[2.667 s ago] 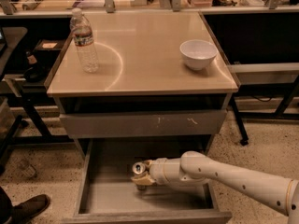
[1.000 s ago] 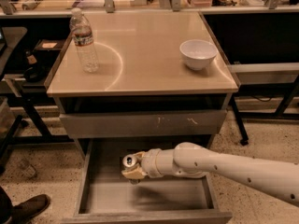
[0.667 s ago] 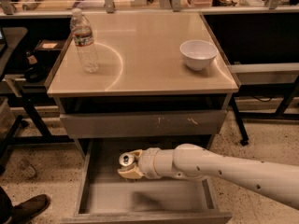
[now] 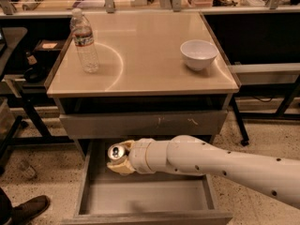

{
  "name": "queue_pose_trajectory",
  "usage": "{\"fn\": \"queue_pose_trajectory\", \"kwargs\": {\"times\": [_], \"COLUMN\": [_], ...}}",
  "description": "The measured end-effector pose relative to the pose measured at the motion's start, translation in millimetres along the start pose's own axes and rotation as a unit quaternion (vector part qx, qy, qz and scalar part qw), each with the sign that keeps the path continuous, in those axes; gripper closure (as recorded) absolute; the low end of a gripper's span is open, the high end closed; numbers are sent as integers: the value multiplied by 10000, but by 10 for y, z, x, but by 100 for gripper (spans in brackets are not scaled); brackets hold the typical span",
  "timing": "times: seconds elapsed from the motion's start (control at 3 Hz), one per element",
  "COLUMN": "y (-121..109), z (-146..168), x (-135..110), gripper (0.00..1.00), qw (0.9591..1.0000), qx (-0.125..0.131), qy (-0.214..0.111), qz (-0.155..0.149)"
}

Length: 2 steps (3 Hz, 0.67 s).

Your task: Pick redbull can from middle drawer and place on counter

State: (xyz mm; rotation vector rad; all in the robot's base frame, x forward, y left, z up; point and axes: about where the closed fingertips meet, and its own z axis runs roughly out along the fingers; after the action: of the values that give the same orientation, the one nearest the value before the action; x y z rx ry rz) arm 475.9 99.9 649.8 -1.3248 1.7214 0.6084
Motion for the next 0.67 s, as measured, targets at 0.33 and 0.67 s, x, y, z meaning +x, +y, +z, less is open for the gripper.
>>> {"fn": "queue_pose_trajectory", "kwargs": {"times": [0.33, 0.67], "y": [-23, -75], "z": [-52, -43], "x": [-85, -82], "gripper": [100, 100], "qw": [9999, 9999], "qx": [66, 91], "qy": [31, 84], "qz": [-125, 6]}}
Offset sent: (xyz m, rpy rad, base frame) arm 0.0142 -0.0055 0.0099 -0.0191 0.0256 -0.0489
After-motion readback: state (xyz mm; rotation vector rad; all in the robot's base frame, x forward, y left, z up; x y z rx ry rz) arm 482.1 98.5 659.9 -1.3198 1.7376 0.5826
